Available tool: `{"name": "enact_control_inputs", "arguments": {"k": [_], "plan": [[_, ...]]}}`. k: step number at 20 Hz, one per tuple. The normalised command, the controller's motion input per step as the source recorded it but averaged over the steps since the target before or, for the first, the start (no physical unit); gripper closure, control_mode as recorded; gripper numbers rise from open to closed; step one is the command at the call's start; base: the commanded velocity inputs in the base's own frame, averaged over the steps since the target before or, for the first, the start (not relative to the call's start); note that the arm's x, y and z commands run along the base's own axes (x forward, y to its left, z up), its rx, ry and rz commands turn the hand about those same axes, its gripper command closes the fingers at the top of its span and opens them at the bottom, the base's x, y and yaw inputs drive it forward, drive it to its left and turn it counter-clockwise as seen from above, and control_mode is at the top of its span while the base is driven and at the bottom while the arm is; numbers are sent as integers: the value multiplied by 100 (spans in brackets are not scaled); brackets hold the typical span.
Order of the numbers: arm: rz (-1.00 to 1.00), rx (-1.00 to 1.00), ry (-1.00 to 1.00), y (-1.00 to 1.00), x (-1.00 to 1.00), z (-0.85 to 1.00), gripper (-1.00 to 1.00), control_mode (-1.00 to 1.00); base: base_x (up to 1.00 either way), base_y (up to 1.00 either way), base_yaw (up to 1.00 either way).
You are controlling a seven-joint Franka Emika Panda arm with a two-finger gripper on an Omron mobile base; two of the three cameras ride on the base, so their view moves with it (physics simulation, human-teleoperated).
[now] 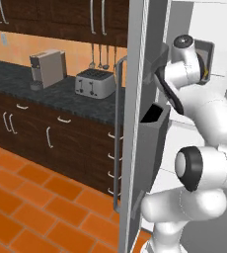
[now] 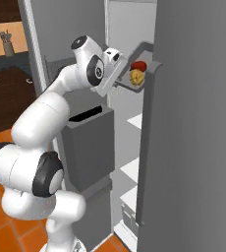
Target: Take the meat container that has the chicken drumstick and place it on the second highest rack of the freezer. Then take the vegetable container that has the squash and bell pepper and place it on the highest rack of the freezer.
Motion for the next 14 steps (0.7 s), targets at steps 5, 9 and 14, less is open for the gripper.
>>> {"name": "enact_control_inputs", "arguments": {"k": [5,9,14], "plan": [[0,0,6,-57,99,44,100,-100,0,0,0],[0,0,11,-54,97,37,100,-100,0,0,0],[0,0,12,-47,98,3,100,-100,0,0,0]]}}
